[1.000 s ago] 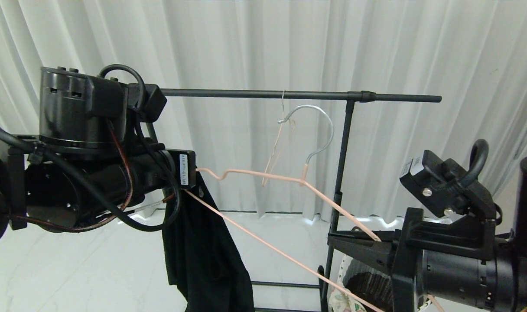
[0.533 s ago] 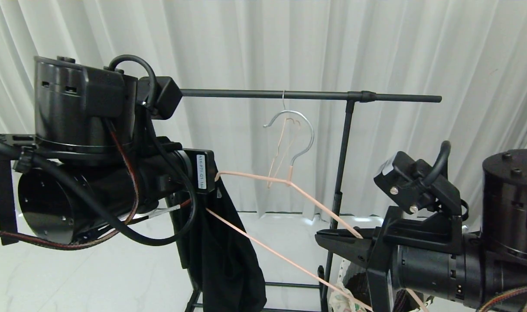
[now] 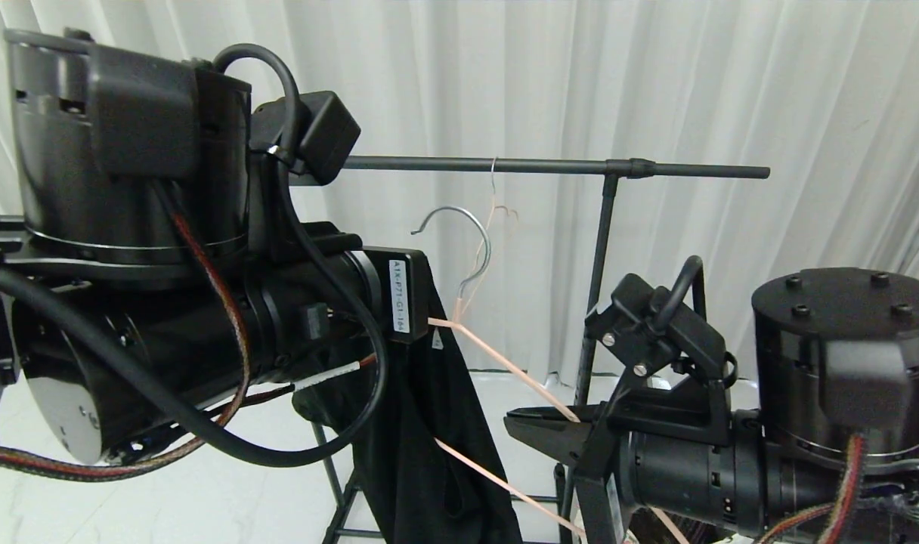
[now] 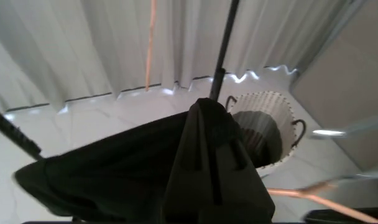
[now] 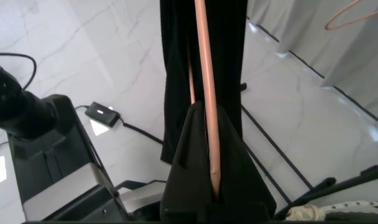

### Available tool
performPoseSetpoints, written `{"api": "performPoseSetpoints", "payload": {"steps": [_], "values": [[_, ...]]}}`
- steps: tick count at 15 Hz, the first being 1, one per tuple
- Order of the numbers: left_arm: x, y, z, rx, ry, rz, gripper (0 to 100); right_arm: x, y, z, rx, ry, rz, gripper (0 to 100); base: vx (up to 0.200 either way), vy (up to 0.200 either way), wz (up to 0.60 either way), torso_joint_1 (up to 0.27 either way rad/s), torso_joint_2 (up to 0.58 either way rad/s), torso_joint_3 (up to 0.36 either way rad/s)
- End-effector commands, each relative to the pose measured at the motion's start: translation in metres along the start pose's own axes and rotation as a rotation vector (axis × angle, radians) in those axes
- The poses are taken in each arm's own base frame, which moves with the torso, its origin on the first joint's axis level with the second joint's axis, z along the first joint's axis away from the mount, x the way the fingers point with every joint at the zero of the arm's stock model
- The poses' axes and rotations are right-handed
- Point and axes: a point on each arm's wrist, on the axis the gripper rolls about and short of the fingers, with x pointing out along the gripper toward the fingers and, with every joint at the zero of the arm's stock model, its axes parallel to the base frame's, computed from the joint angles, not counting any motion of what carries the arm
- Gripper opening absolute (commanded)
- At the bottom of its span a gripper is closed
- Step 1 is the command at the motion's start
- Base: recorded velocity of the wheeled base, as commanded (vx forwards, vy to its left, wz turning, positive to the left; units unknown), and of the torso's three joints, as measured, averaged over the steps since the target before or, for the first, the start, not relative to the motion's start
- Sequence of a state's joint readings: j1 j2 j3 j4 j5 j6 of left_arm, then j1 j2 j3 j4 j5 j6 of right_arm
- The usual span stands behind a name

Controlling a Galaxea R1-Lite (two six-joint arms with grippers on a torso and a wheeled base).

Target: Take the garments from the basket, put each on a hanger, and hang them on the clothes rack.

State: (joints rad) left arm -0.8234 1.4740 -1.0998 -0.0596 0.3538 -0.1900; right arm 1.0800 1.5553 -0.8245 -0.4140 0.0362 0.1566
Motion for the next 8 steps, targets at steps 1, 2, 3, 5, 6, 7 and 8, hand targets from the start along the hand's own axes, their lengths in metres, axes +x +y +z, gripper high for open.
{"api": "performPoseSetpoints", "payload": {"steps": [1, 2, 3, 5, 6, 7, 8], "values": [[-0.0015, -0.0055, -0.0004, 0.005, 0.0, -0.021, 0, 0.0126, 0.0005, -0.0044, 0.009, 0.012, 0.001, 0, 0.0, 0.0, 0.0, 0.0, 0.0, 0.0], [-0.0027, -0.0074, -0.0009, 0.008, 0.0, -0.028, 0, 0.0139, 0.0, -0.0048, 0.02, 0.009, 0.0, 0, 0.0, 0.0, 0.0, 0.0, 0.0, 0.0], [-0.0033, -0.0076, -0.0011, 0.009, 0.0, -0.029, 0, 0.0139, 0.0, -0.0048, 0.034, 0.008, -0.001, 0, 0.0, 0.0, 0.0, 0.0, 0.0, 0.0], [-0.0036, -0.0071, -0.0008, 0.009, -0.001, -0.027, 0, 0.0138, -0.001, -0.0045, 0.059, 0.005, -0.008, 0, 0.0, 0.0, 0.0, 0.0, 0.0, 0.0], [-0.004, -0.0071, -0.0016, 0.017, 0.001, -0.026, 0, 0.0134, -0.0014, -0.0041, 0.086, 0.004, -0.01, 0, 0.0, 0.0, 0.0, 0.0, 0.0, 0.0], [-0.0042, -0.0065, -0.0019, 0.027, 0.001, -0.025, 0, 0.013, -0.0017, -0.0034, 0.102, -0.002, -0.012, 0, 0.0, 0.0, 0.0, 0.0, 0.0, 0.0], [-0.0048, -0.0068, -0.0017, 0.039, -0.001, -0.026, 0, 0.0129, -0.0035, -0.0028, 0.114, -0.008, -0.024, 0, 0.0, 0.0, 0.0, 0.0, 0.0, 0.0]]}}
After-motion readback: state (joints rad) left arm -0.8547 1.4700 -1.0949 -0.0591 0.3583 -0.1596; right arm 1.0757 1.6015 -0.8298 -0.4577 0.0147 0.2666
